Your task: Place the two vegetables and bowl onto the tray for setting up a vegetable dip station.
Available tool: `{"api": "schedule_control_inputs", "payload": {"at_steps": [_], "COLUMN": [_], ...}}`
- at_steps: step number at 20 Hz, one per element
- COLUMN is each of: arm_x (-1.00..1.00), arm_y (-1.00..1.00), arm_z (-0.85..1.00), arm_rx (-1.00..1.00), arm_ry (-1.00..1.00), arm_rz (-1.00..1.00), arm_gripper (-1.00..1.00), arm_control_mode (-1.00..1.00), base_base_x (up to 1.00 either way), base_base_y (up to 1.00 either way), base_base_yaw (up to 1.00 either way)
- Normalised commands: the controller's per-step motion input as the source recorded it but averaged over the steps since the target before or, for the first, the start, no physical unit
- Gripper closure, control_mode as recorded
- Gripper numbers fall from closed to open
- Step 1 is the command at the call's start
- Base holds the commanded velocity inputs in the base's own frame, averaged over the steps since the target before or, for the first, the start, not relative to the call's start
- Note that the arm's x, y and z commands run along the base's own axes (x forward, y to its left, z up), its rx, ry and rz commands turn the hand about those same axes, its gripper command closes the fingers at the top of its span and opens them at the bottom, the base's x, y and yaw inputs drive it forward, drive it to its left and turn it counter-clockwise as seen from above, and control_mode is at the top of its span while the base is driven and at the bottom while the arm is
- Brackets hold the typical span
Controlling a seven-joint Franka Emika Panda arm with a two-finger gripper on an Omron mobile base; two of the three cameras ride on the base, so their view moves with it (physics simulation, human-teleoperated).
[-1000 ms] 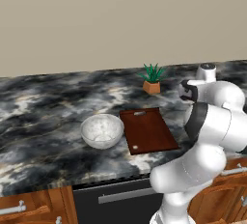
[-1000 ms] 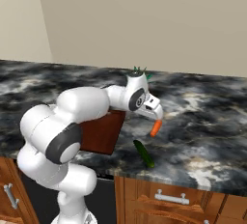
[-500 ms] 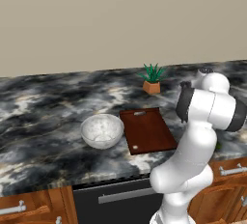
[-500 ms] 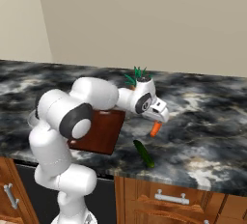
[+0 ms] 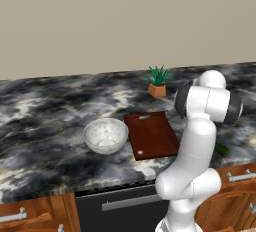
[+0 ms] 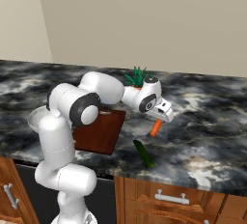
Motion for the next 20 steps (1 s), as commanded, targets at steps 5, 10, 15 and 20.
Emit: {"api": "schedule_control_inputs", "payload": {"at_steps": [5, 10, 15, 20], "arm_x": [0.13, 0.0, 0.0, 0.0], "arm_y": [0.0, -0.08, -0.01, 0.0], "arm_z": [-0.18, -0.08, -0.26, -0.36], "arm_rx": [0.0, 0.02, 0.0, 0.0], "arm_ry": [0.07, 0.08, 0.11, 0.13], "arm_rz": [0.0, 0.0, 0.0, 0.0], "arm_gripper": [-1.0, -1.0, -1.0, -1.0], "arm_control_mode": [-1.0, -1.0, -1.0, -1.0], "base_base_x": [0.0, 0.0, 0.0, 0.0], "base_base_y": [0.0, 0.0, 0.0, 0.0], "base_base_yaw": [0.0, 0.0, 0.0, 0.0]}}
